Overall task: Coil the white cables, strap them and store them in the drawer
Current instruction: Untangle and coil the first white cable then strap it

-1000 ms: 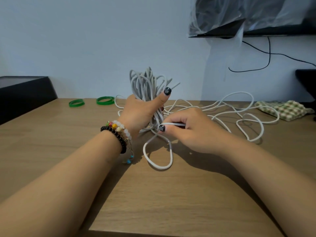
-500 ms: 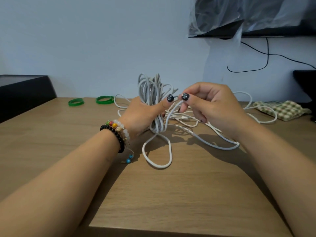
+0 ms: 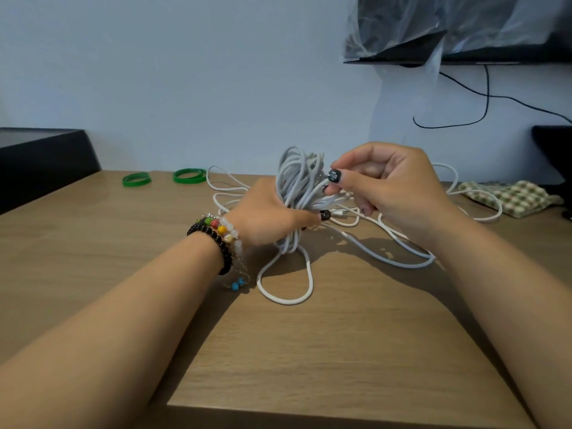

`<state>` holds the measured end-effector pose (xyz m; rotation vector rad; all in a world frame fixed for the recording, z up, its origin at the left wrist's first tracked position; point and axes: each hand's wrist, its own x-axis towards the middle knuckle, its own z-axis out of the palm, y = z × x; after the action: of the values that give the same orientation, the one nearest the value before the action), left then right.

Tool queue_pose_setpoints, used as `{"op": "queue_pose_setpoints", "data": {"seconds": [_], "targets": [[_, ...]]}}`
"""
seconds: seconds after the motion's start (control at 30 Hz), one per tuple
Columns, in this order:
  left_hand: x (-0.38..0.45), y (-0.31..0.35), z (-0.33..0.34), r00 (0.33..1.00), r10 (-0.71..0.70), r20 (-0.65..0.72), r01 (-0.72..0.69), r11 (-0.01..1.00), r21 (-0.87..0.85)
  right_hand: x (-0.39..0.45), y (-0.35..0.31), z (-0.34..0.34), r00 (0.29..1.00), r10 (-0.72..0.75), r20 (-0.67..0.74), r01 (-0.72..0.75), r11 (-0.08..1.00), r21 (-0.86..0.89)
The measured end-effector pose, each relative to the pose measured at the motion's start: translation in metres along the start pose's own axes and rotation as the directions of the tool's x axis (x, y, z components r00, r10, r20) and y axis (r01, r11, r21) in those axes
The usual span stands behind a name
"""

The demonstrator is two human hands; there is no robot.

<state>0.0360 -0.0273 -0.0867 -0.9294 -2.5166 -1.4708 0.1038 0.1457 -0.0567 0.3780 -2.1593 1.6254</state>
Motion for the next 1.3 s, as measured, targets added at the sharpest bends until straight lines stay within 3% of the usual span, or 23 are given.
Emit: {"op": "queue_pose_setpoints", "data": {"seconds": [0.13, 0.23, 0.37, 0.53, 0.7, 0.93, 1.3], "targets": [[-0.001, -0.001, -0.001, 0.984, -0.137, -0.116, 0.114, 0.976, -0.183, 0.003, 0.002, -0.002, 0.999, 0.017, -0.039, -0.019, 0.999, -0.048], [0.000, -0.001, -0.004, 0.941, -0.290, -0.175, 0.204, 0.897, -0.391, 0.005, 0.004, -0.005, 0.995, 0.034, -0.090, -0.041, 0.996, -0.079], [0.002, -0.004, -0.011, 0.899, -0.377, -0.224, 0.215, 0.825, -0.523, 0.007, 0.008, -0.005, 0.993, 0.037, -0.115, -0.053, 0.989, -0.135], [0.000, -0.002, -0.007, 0.931, -0.316, -0.185, 0.176, 0.829, -0.530, 0.005, 0.010, 0.001, 0.996, 0.071, -0.058, -0.076, 0.992, -0.102], [-0.007, 0.004, 0.001, 0.984, -0.171, -0.049, 0.121, 0.845, -0.520, 0.006, 0.010, 0.001, 0.988, 0.095, -0.120, -0.095, 0.995, 0.008], [-0.010, 0.006, -0.002, 0.990, -0.122, 0.066, 0.138, 0.892, -0.430, 0.005, 0.009, 0.001, 0.988, 0.107, -0.111, -0.110, 0.994, -0.017], [-0.014, 0.014, -0.002, 0.991, -0.031, 0.133, 0.090, 0.879, -0.468, 0.003, 0.011, 0.008, 0.985, 0.168, -0.035, -0.161, 0.974, 0.156]]}}
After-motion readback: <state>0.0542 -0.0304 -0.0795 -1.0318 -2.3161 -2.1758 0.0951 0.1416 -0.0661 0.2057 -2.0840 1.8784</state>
